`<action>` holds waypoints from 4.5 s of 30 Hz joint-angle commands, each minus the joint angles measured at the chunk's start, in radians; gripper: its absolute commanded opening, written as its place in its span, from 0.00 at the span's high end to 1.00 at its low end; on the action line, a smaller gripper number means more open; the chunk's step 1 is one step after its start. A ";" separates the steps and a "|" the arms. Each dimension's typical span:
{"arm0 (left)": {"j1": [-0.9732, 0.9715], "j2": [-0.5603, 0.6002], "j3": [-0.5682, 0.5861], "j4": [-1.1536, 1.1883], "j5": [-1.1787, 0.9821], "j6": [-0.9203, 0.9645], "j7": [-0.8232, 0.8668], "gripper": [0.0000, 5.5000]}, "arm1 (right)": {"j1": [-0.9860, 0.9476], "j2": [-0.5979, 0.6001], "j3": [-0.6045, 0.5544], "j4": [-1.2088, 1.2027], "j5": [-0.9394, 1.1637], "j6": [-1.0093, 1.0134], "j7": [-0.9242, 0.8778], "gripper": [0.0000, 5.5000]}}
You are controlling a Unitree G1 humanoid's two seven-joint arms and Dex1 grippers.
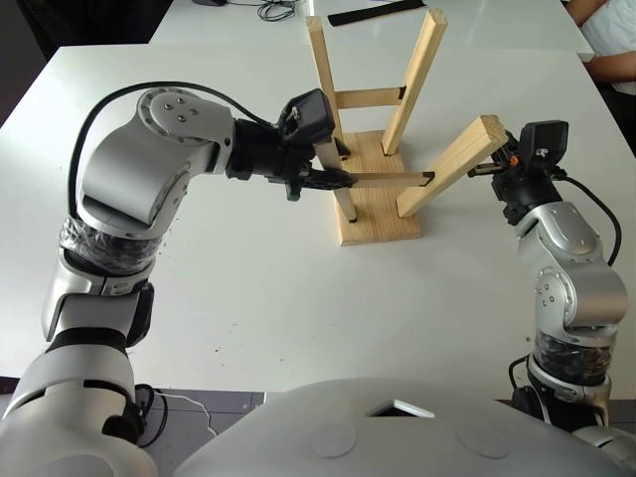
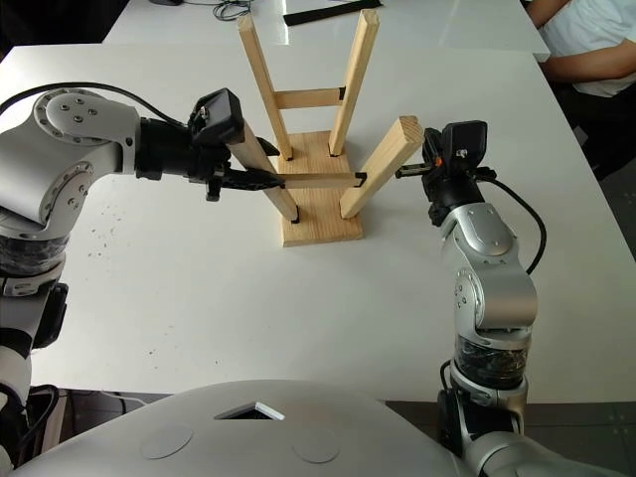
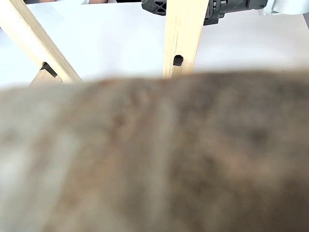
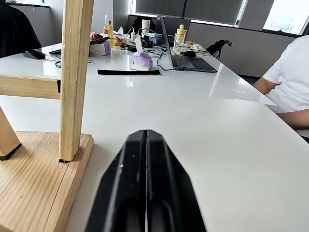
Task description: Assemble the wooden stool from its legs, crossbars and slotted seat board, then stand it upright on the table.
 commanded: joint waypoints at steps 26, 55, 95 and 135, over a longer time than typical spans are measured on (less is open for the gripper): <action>0.146 0.121 -0.121 0.046 0.018 -0.171 0.000 0.63 | 0.142 0.044 0.219 -0.387 0.457 0.068 0.164 1.00; 0.198 0.240 -0.067 0.027 -0.016 -0.216 -0.064 0.63 | 0.163 0.010 0.233 -0.351 0.531 0.046 0.132 1.00; 0.394 0.158 0.685 -0.221 -0.514 -0.170 0.267 0.25 | 0.000 -0.216 -0.221 -0.165 0.933 -0.144 0.082 1.00; 0.474 -0.295 0.160 -0.246 -0.706 -0.252 1.401 1.00 | -0.289 -0.072 0.189 0.014 0.638 -0.076 -0.068 1.00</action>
